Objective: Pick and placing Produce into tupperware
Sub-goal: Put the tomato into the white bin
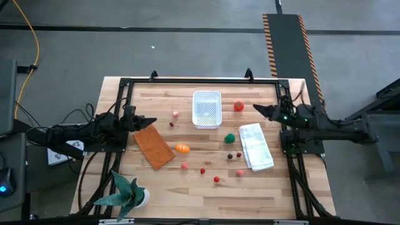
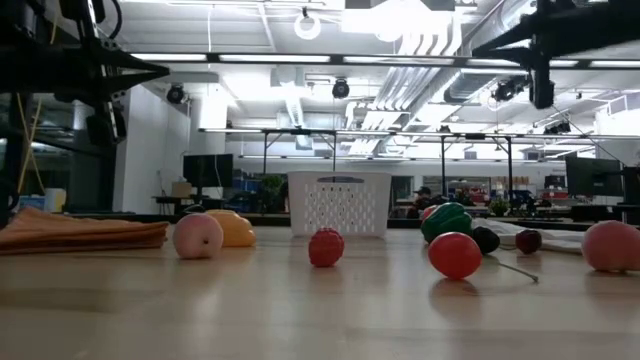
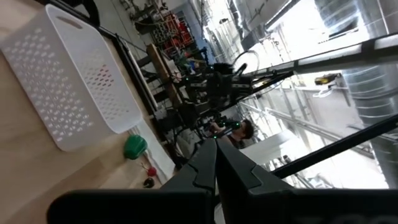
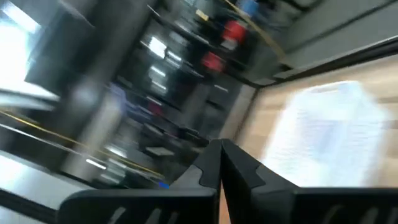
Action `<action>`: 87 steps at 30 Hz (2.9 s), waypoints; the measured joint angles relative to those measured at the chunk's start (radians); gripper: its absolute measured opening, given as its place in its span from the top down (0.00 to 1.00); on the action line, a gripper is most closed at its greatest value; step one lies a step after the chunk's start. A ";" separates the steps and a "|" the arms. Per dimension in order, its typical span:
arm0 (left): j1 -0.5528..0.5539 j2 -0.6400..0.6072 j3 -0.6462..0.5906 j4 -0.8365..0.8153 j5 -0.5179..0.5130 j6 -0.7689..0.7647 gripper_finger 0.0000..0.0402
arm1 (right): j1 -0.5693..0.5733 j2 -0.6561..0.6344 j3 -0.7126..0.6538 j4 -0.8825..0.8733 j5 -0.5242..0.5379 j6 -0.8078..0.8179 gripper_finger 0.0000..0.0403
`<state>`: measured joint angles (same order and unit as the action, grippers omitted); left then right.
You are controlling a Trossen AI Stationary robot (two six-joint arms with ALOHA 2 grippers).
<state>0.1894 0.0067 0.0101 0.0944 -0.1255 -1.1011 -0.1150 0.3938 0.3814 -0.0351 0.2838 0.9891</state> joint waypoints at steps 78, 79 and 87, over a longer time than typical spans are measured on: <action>0.000 0.000 0.000 -0.054 -0.022 -0.007 1.00 | -0.475 1.081 0.960 -1.188 -0.014 -0.631 0.56; 0.000 0.000 0.000 -0.054 -0.022 -0.007 1.00 | -0.476 1.081 0.960 -1.189 -0.002 -0.631 0.56; 0.000 0.000 0.000 -0.053 -0.003 -0.007 1.00 | -0.476 1.081 0.960 -1.190 0.016 -0.628 0.56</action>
<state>0.1894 0.0065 0.0101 0.0410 -0.1286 -1.1084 -0.5907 1.4746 1.3411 -1.2253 0.2996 0.3612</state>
